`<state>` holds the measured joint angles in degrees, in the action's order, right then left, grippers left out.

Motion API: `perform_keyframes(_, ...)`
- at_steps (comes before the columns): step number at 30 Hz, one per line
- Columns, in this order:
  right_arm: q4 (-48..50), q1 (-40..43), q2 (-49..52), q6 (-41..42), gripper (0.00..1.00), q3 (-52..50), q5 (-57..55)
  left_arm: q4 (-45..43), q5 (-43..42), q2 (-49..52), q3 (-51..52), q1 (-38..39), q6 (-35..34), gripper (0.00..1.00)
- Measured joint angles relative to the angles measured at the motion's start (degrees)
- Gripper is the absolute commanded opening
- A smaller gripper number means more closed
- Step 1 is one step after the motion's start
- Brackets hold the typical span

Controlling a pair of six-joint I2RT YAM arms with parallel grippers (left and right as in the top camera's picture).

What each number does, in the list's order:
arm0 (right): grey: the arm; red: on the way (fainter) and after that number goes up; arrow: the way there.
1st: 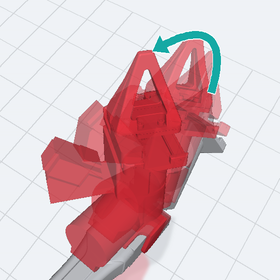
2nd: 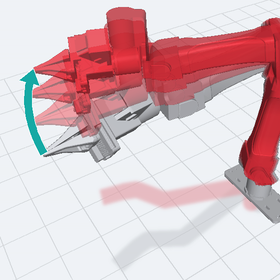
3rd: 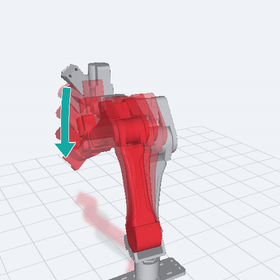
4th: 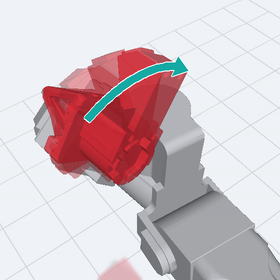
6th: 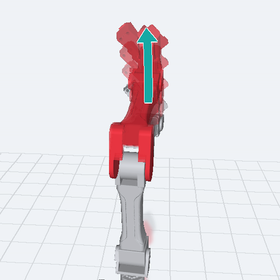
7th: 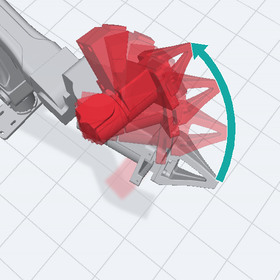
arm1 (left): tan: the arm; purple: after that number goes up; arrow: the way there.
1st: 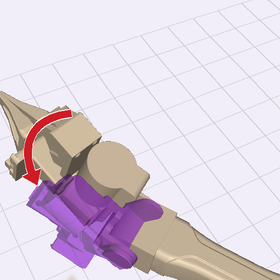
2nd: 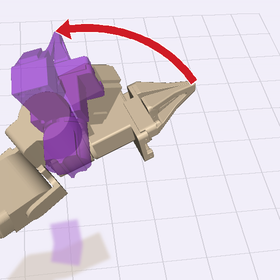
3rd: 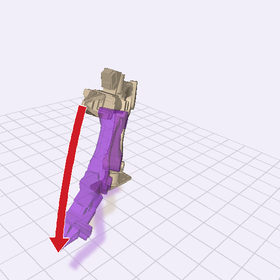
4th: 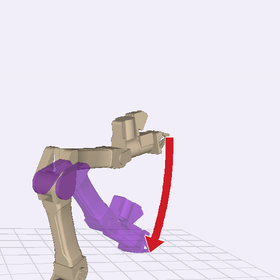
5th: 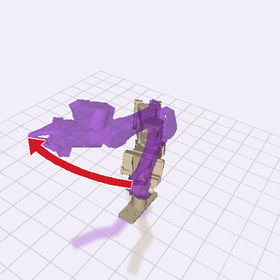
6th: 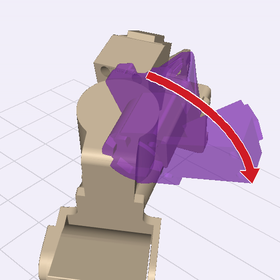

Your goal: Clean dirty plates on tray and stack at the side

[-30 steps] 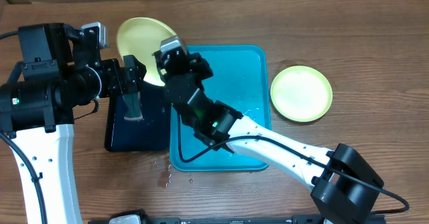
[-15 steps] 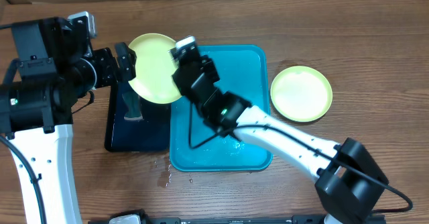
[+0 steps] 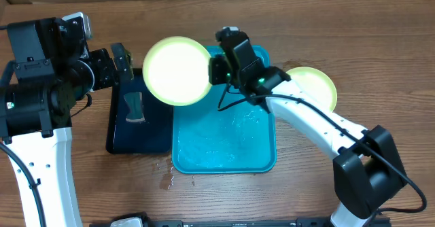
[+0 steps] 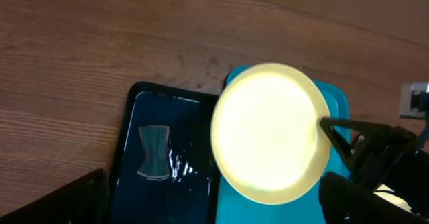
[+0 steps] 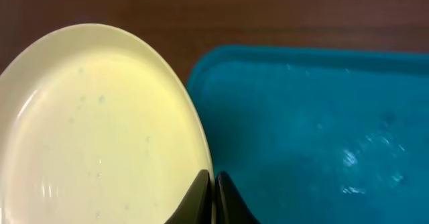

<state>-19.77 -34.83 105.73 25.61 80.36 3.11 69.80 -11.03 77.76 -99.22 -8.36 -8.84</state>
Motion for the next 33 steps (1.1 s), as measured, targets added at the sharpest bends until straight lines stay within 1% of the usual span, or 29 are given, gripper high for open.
perform_keyframes(4,-8.2,5.6,-0.8,1.4,0.04,0.1,2.4,0.0,0.2,0.0,0.0,0.0,0.0,1.00)
perform_keyframes(12,-27.5,23.6,-6.5,2.2,0.04,0.2,5.2,0.1,0.2,0.0,0.0,0.0,0.0,1.00)
perform_keyframes(17,-37.8,33.1,-7.2,1.9,0.04,0.3,5.2,0.1,0.2,0.0,0.0,0.0,0.0,1.00)
perform_keyframes(20,-42.3,37.7,-7.2,1.6,0.04,0.3,3.7,0.1,0.2,0.0,0.0,0.0,0.0,1.00)
perform_keyframes(23,-45.0,40.7,-7.2,1.5,0.04,0.2,1.6,0.1,0.2,0.0,0.0,0.0,0.0,1.00)
perform_keyframes(25,-45.0,41.6,-7.2,1.4,0.04,-0.2,0.6,0.1,0.2,0.0,0.0,0.0,0.0,1.00)
perform_keyframes(33,-41.0,41.5,-7.2,1.3,0.04,-6.3,-0.6,0.0,0.2,0.0,0.0,0.0,0.0,1.00)
